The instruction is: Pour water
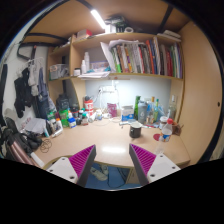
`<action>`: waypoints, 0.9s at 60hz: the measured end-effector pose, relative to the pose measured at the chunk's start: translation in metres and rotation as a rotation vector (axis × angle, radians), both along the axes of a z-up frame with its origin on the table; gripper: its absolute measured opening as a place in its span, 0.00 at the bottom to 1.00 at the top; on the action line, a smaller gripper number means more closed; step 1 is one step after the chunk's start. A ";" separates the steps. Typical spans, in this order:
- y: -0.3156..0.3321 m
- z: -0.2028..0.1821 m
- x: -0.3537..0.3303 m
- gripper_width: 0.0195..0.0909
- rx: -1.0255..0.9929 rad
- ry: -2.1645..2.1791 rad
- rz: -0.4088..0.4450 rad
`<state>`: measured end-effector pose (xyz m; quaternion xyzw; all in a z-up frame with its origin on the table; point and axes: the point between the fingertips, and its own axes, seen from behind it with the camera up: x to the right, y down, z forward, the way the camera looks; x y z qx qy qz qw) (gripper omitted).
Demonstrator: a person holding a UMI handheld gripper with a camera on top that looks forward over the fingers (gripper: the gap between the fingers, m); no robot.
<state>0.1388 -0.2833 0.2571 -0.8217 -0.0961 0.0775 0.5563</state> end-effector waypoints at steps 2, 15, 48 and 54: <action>-0.001 0.003 -0.002 0.76 0.010 -0.006 0.004; -0.012 0.008 -0.037 0.78 0.028 0.033 -0.036; 0.080 -0.071 0.119 0.77 0.042 -0.020 -0.264; 0.124 -0.095 0.178 0.77 0.072 -0.030 -0.333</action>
